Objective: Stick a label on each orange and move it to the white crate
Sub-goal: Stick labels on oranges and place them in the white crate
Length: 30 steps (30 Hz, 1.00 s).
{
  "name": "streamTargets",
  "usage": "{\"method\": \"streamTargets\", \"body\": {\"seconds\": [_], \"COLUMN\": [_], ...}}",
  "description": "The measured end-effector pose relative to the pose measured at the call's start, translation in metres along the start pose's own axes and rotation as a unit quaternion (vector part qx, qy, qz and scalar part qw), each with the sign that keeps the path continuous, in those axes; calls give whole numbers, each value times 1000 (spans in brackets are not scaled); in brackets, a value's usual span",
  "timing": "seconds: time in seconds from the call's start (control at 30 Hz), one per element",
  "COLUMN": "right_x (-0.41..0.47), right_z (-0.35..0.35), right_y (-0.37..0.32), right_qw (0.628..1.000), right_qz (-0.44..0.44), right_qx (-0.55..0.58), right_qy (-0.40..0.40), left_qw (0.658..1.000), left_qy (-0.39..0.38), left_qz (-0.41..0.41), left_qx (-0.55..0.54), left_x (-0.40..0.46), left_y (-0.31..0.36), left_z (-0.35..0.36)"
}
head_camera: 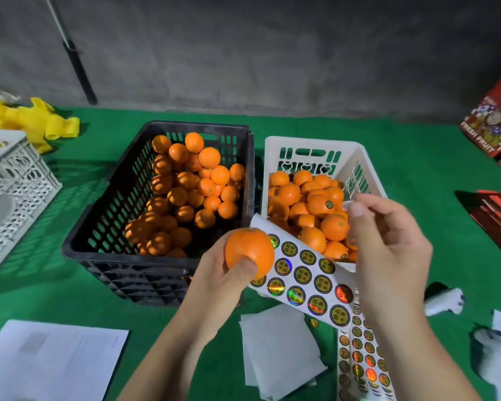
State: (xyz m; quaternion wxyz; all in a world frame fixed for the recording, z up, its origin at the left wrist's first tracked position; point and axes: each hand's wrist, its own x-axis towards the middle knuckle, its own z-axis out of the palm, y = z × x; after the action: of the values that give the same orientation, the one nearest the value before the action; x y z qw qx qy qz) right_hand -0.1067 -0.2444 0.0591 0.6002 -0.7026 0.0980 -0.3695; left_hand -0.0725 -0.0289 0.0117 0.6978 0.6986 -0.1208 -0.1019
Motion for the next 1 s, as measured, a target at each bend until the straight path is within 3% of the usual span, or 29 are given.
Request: {"method": "streamTargets", "body": {"seconds": [0.13, 0.27, 0.37, 0.57, 0.7, 0.8, 1.0], "right_x": [-23, -22, -19, -29, -30, -32, -31], "right_z": [17, 13, 16, 22, 14, 17, 27], "right_y": [-26, -45, -44, -10, -4, -5, -7], "right_qw": [967, 935, 927, 913, 855, 823, 834], "right_qz": [-185, -264, -266, -170, -212, -255, -259], "right_qx": [-94, -137, -151, -169, -276, -341, -366], "right_qy": [-146, -194, -217, -330, -385, -377, -322], "left_qw": [999, 998, 999, 992, 974, 973, 983], "left_qy": [9, 11, 4, 15, 17, 31, 6], "left_qz": [-33, -47, -39, -93, -130, -135, -96], "left_qx": [-33, -36, -30, -86, -184, -184, -157], "left_x": [1, 1, 0, -4, -6, -3, 6], "left_y": [-1, 4, 4, -8, -8, -4, -2], "left_z": [7, 9, 13, 27, 24, 21, 24]}}
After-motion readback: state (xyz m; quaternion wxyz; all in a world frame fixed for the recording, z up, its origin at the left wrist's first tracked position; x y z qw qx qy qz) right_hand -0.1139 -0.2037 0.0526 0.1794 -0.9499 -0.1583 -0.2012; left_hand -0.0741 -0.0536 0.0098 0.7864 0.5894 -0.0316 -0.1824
